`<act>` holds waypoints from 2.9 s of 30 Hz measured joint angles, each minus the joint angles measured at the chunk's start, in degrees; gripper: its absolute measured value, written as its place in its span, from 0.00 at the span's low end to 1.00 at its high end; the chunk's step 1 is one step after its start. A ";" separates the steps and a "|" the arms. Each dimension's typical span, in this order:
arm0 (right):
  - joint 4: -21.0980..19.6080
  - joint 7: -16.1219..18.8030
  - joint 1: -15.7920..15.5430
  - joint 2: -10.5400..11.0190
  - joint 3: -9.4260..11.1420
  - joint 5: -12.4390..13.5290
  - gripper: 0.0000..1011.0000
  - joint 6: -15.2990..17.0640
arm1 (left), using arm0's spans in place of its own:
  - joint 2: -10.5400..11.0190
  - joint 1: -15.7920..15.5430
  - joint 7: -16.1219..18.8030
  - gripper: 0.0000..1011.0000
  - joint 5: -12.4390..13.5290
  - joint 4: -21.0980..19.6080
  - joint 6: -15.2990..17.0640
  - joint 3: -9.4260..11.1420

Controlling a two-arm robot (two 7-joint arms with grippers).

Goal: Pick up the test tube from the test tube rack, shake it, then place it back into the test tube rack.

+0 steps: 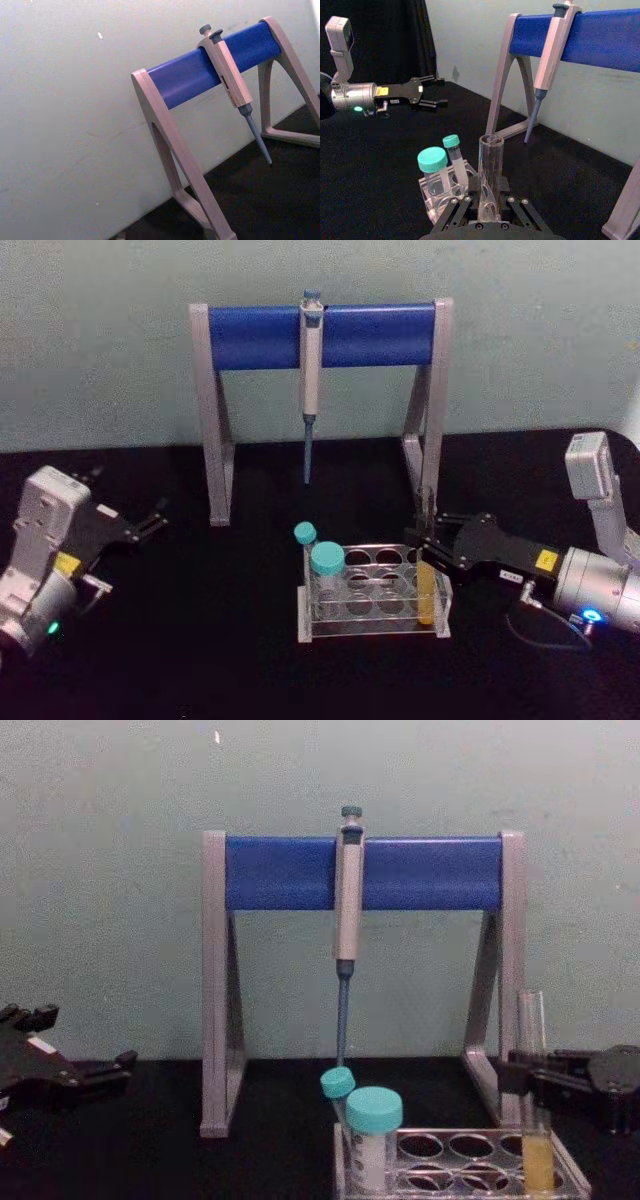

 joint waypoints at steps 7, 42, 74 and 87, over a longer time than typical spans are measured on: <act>0.15 0.04 0.12 -0.09 -0.16 -0.03 0.23 0.36 | 0.00 0.00 0.00 0.99 0.00 0.00 0.00 0.00; 0.18 -0.26 0.08 -0.09 -0.16 -0.24 0.32 0.56 | 0.00 0.00 0.00 0.99 0.00 0.00 0.00 0.00; 0.17 -0.26 0.10 -0.10 -0.15 -0.21 0.99 0.48 | 0.00 0.00 0.00 0.99 0.00 0.00 0.00 0.00; -9.09 -7.74 -6.34 0.88 5.44 -3.35 0.99 -9.40 | 0.00 0.00 0.00 0.99 0.00 0.00 0.00 0.00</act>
